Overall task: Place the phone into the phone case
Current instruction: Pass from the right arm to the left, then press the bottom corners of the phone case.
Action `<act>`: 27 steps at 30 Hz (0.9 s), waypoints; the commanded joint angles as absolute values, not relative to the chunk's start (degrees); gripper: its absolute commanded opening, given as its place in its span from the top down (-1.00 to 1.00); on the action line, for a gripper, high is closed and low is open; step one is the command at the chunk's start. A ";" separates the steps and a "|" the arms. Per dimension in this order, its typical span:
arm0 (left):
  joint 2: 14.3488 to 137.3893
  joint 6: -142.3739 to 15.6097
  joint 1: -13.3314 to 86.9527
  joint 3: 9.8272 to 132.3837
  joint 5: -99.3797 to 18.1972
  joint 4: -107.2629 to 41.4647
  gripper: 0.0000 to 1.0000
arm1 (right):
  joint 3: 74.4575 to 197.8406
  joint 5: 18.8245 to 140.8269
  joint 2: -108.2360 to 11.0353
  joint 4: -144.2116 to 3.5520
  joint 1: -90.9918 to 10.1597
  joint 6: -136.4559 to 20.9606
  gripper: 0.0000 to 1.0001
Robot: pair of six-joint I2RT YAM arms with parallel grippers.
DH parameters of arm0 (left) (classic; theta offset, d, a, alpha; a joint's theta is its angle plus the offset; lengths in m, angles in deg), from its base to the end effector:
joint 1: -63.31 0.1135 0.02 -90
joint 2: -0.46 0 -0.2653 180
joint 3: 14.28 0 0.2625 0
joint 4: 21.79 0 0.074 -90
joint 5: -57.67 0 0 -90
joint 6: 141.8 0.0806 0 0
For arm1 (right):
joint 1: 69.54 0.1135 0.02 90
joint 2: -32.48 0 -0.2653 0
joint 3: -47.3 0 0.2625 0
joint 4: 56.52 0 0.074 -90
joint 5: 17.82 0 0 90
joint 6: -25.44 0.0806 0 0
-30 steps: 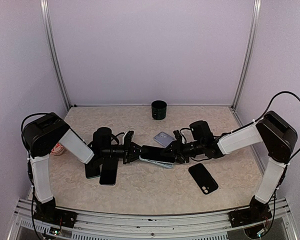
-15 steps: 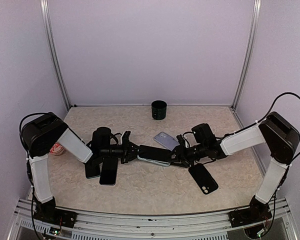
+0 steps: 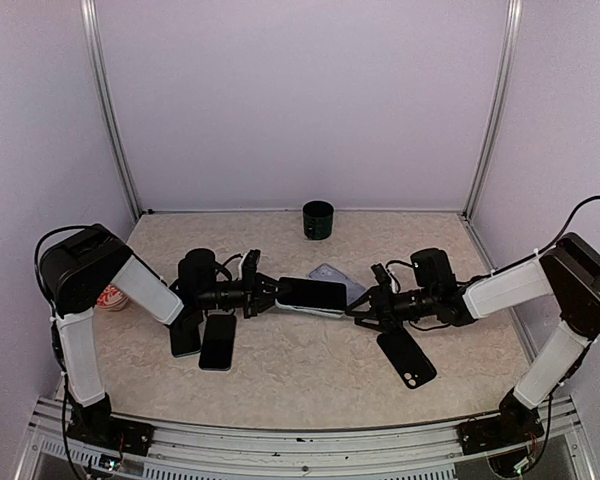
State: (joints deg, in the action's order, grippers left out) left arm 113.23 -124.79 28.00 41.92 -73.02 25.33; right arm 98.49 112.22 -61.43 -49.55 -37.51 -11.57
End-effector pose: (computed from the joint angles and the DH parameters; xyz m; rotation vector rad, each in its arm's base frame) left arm 0.2965 -0.2744 0.1169 -0.0529 2.1657 -1.8683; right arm 0.2617 0.2249 0.1208 -0.0041 2.5003 1.5109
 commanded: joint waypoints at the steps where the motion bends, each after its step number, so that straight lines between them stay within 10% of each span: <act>1: 110.93 -128.51 28.24 41.87 -76.77 41.20 1.00 | 94.45 120.33 -61.88 -31.44 -38.98 -6.71 -0.13; 11: 111.11 -129.49 27.37 42.21 -78.06 44.58 1.00 | 91.01 126.79 -64.68 -3.36 -39.31 5.64 -0.37; 27: 113.40 -132.05 25.52 43.38 -79.99 48.49 1.00 | 95.95 128.63 -69.86 -0.75 -40.19 8.13 -0.34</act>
